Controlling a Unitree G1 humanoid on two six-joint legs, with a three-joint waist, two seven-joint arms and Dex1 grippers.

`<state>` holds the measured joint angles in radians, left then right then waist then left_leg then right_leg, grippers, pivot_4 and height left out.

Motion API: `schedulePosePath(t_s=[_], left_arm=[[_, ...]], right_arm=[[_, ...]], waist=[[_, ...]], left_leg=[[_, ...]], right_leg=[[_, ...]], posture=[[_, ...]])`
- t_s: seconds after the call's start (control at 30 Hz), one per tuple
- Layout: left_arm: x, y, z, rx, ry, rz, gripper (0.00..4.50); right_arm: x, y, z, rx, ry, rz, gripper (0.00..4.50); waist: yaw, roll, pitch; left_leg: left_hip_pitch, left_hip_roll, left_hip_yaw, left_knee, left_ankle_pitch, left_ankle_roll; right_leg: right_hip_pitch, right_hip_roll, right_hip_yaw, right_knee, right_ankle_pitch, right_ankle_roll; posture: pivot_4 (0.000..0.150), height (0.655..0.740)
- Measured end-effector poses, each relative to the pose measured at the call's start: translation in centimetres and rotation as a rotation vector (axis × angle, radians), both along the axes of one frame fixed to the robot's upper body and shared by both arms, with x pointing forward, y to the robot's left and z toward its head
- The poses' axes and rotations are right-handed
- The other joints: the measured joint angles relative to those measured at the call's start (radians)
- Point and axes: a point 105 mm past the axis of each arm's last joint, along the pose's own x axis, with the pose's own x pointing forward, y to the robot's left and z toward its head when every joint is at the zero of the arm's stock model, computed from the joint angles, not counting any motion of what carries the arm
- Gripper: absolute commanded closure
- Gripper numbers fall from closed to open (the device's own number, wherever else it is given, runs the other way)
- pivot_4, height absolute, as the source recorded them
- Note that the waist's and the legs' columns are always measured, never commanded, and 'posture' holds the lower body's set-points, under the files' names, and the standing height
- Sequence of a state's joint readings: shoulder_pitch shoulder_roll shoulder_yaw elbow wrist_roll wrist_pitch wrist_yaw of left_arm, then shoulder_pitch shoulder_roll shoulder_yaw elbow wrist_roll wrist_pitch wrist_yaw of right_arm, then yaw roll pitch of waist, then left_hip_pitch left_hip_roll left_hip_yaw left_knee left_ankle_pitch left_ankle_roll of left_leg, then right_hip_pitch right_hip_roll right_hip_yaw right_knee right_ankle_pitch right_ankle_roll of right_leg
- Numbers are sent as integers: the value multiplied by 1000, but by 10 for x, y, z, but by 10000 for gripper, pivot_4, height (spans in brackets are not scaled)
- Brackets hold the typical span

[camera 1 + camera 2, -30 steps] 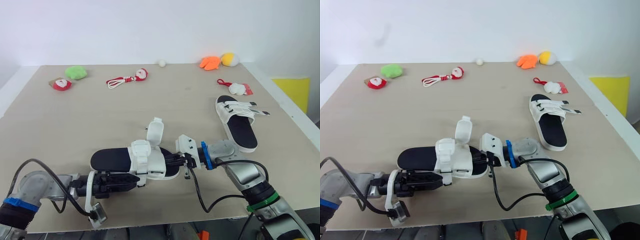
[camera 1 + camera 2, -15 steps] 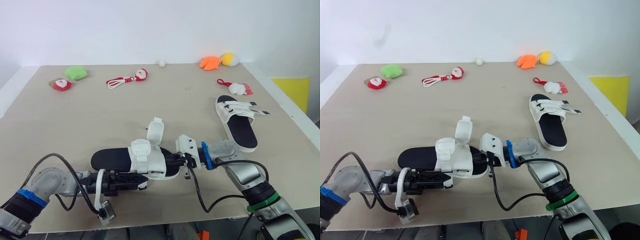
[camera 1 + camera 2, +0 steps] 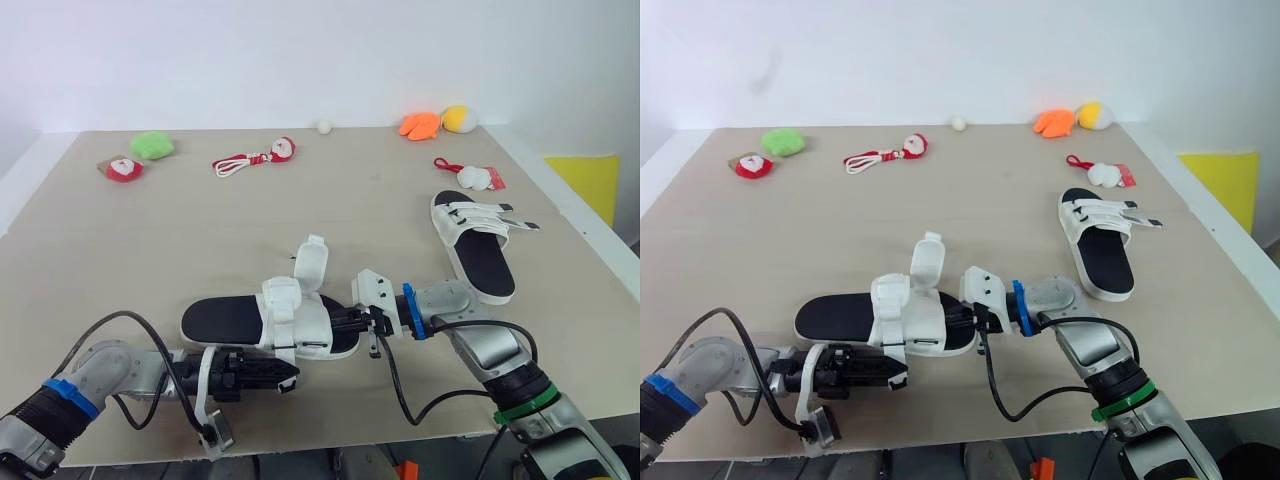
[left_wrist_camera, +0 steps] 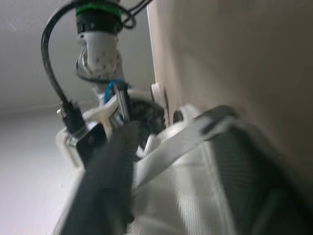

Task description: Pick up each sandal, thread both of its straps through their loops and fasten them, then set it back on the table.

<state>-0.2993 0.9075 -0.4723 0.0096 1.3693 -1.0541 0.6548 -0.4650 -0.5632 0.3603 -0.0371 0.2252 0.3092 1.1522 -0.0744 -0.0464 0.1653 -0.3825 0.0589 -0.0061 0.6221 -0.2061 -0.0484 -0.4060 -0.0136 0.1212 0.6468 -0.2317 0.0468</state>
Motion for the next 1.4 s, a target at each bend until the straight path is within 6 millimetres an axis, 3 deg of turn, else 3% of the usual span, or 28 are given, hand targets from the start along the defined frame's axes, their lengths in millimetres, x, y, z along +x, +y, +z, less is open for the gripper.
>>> schedulePosePath(t_s=[0.07,0.33,0.63,0.77,1.23,1.4], left_arm=[[-1,-1,5,-10,-10,-15,44820],[-4,-2,8,-34,21,-24,44820],[-30,2,17,-50,369,-99,44820],[-32,2,28,-86,504,-77,44820],[-19,-7,60,-274,1135,80,44820],[-5,-5,74,-339,1309,116,44820]], right_arm=[[0,0,0,0,-1,-2,45000],[0,-1,-1,-2,-1,-10,45000],[-1,0,-1,-1,-3,-6,45000],[0,-1,-1,-1,-2,-7,45000],[0,0,-1,1,-2,-7,45000],[0,0,-1,2,-3,-6,45000]], waist=[[0,1,-1],[1,1,-3],[1,-1,-2],[1,-1,-2],[0,-2,-1],[-1,-2,0]], left_leg=[[2,-1,1,0,1,1],[8,-4,6,-2,1,2],[7,-4,6,-4,1,2],[7,-4,6,-4,1,2],[6,-3,6,-3,1,2],[6,-3,6,-3,1,1]], right_leg=[[1,-1,1,0,0,1],[5,-5,4,0,-1,2],[3,-5,4,0,-1,2],[2,-5,4,0,-1,2],[1,-3,4,0,-2,1],[0,-3,4,0,-2,0]], posture=[[1500,7400],[1500,7400],[1500,7400],[1500,7400],[1500,7400],[1500,7400]])
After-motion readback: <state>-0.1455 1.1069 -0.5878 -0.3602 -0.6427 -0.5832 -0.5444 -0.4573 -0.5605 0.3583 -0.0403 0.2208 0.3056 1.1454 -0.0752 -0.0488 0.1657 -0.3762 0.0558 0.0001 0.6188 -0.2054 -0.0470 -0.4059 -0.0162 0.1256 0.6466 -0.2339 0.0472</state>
